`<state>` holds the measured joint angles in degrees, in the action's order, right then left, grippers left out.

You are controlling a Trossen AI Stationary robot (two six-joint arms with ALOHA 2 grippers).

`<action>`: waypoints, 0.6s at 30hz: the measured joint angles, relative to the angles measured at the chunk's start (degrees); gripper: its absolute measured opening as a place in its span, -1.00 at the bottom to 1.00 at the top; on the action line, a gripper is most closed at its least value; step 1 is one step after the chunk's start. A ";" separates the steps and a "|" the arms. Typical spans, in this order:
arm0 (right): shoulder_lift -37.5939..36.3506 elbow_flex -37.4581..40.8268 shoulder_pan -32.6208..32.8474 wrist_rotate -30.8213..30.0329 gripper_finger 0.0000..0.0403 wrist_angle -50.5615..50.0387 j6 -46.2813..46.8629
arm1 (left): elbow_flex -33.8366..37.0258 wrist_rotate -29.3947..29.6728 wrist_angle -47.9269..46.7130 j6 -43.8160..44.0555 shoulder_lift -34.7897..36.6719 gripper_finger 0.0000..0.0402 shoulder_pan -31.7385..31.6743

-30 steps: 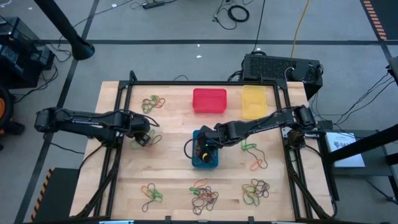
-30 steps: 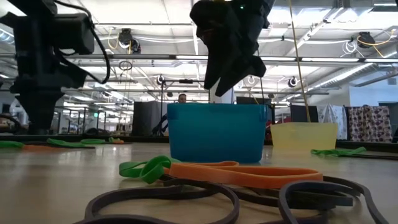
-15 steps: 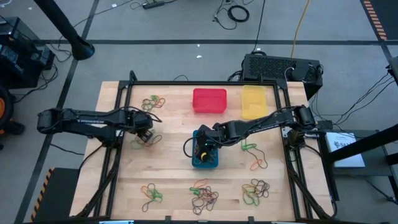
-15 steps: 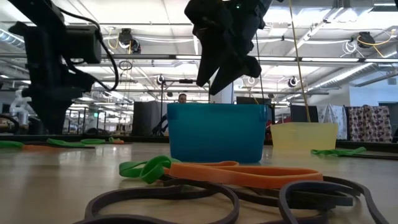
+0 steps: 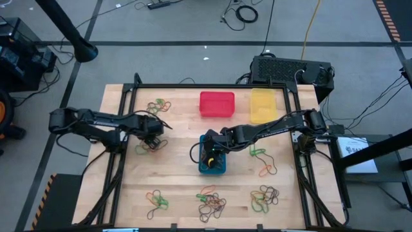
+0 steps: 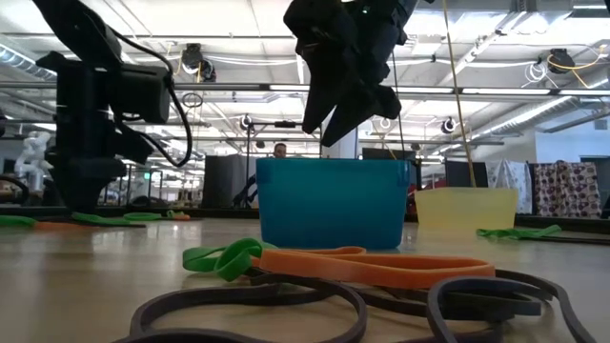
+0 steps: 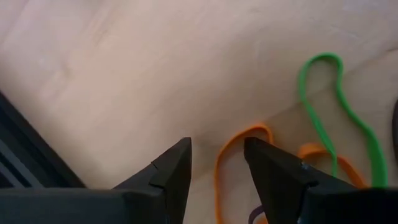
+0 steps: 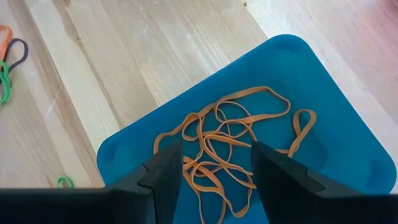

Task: Sort rubber bands into baskets
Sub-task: Put the orange rubber band into the blue bin

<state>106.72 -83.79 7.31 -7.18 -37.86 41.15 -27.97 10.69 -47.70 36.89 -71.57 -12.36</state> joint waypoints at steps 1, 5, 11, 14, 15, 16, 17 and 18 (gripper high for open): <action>0.00 0.00 0.00 -0.05 -0.10 0.06 -0.02 | 0.00 -0.12 0.20 0.06 -0.27 -0.24 0.00; 0.00 0.00 -0.09 -0.33 -0.10 0.10 -0.02 | 0.04 -1.09 1.34 1.96 -0.50 -0.50 0.00; 0.00 0.00 -0.13 -0.33 -0.10 0.32 0.02 | 0.11 -1.22 2.68 1.81 -0.52 -0.96 0.02; 0.00 0.00 -0.05 -0.13 -0.10 0.36 0.21 | 0.20 -0.09 2.93 1.72 0.86 -0.96 0.07; 0.00 0.00 0.14 0.12 -0.10 0.34 0.54 | 0.11 0.14 2.91 1.71 1.59 -0.97 0.05; 0.00 0.00 0.30 0.20 -0.10 0.34 1.02 | 0.04 1.11 3.24 1.69 2.66 -0.98 0.11; 0.00 0.00 0.51 0.31 -0.10 0.39 1.47 | -0.52 1.94 4.04 1.68 4.00 -0.98 0.16; 0.00 0.00 0.68 0.34 -0.10 0.59 1.56 | -1.29 2.09 4.82 1.66 5.58 -0.98 0.38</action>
<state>106.72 -83.79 7.99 -6.84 -37.27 42.70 -29.26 12.78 -42.88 38.56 -66.00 -11.98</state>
